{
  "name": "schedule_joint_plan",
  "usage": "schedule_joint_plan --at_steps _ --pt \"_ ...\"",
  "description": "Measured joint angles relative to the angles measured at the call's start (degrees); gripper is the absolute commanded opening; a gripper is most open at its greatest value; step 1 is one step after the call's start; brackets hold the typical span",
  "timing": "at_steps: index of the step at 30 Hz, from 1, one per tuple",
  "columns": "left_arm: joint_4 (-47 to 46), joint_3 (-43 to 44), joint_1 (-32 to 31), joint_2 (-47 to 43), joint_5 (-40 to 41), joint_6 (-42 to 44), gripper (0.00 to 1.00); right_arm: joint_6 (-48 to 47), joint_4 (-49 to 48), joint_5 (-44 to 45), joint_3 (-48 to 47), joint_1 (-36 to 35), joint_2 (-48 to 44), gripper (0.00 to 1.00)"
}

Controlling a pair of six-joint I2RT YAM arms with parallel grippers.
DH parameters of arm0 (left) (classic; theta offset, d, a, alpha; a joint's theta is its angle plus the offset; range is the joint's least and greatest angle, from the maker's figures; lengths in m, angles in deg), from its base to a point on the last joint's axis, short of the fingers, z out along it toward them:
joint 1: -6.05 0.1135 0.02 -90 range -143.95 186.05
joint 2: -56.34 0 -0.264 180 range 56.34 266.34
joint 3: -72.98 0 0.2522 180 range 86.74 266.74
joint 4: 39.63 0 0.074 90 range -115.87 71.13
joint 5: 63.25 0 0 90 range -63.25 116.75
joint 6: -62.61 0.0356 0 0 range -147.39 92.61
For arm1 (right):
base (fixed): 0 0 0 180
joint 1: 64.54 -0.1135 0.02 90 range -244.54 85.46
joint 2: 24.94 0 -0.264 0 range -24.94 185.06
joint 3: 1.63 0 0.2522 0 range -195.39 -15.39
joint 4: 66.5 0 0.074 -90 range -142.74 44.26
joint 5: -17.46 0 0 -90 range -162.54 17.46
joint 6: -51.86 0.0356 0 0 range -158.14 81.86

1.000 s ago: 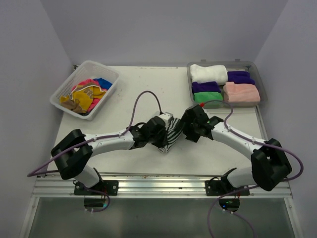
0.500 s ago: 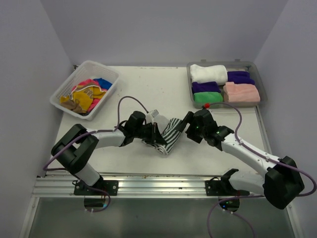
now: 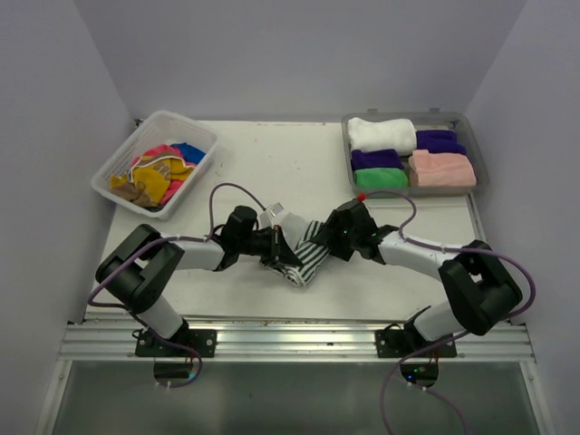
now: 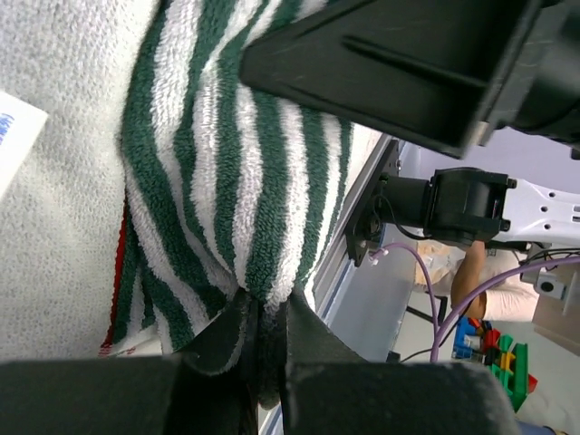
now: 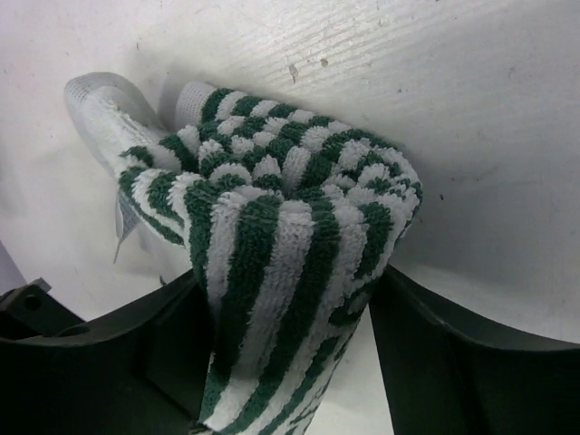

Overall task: Roll the towels
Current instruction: Roll the towel

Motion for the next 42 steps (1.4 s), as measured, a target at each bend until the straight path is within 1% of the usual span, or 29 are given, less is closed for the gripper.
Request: schedule_joint_plan --at_steps 1,2,3,4,6,7,9,10,12,16,19,22,24,28,32,35,38,39,41,42 --pt "-0.3 -0.1 0.1 0.0 -0.1 -0.1 0.05 0.4 -0.9 -0.2 0.0 -0.2 1.1 0.51" --pt "-0.3 -0.2 0.2 0.1 -0.2 -0.1 0.11 0.7 -1.5 -0.3 -0.2 -0.3 2.0 0.45" --pt "-0.1 -0.2 0.3 0.1 -0.2 0.2 0.25 1.0 -1.7 -0.5 -0.6 -0.6 2.8 0.33" --pt "0.4 -0.2 0.3 0.1 -0.1 0.9 0.33 1.2 -1.6 -0.6 -1.2 -0.8 3.3 0.29" --pt "3.1 0.2 0.4 -0.2 0.6 2.9 0.54 1.2 -0.1 -0.4 -3.4 -1.3 4.3 0.2" --pt "5.8 0.6 0.4 -0.9 1.5 4.5 0.68 1.3 1.0 -0.2 -4.5 -1.5 4.8 0.15" --pt "11.8 2.2 0.5 -3.3 3.8 7.8 0.81 1.1 4.1 0.4 -6.5 -1.7 5.5 0.12" --pt "14.4 3.0 0.4 -4.6 5.0 9.2 0.82 1.0 5.1 0.6 -7.2 -1.7 5.7 0.09" --pt "21.1 5.4 0.4 -8.3 8.8 12.7 0.84 1.1 7.9 1.5 -8.6 -1.7 6.0 0.06" --pt "31.9 11.2 -0.8 -14.6 18.4 18.7 0.84 1.1 12.3 2.8 -10.3 -1.7 6.1 0.06" --pt "36.8 16.3 -5.7 -15.9 26.6 22.0 0.84 1.3 15.2 3.5 -11.4 -1.7 6.1 0.06" --pt "39.1 19.7 -14.2 -15.6 34.4 24.5 0.85 1.3 17.7 4.2 -12.5 -1.7 6.1 0.06" --pt "40.0 20.8 -19.4 -14.9 38.3 25.8 0.85 1.3 18.7 4.6 -12.8 -1.7 6.1 0.06" --pt "41.2 21.6 -25.2 -12.5 45.3 27.6 0.85 1.5 19.8 4.7 -12.9 -1.7 6.0 0.06" --pt "41.9 23.1 -29.5 -8.8 51.5 28.2 0.84 1.7 20.1 4.7 -12.9 -1.7 6.0 0.06" --pt "41.9 24.1 -32.0 -6.1 54.5 28.2 0.82 1.8 20.2 4.7 -12.9 -1.7 6.0 0.06" --pt "41.8 24.2 -32.7 -4.0 56.7 28.2 0.75 1.9 20.2 4.7 -12.9 -1.7 6.0 0.06" --pt "41.8 24.3 -32.7 -3.3 57.3 28.2 0.69 1.9 20.2 4.7 -12.9 -1.7 6.0 0.08" --pt "41.6 24.5 -32.7 -1.9 58.4 28.0 0.61 1.9 20.3 4.8 -12.9 -1.7 6.0 0.11" --pt "41.6 24.7 -32.6 -1.2 58.8 27.9 0.51 1.9 20.3 4.9 -12.9 -1.7 5.9 0.17"
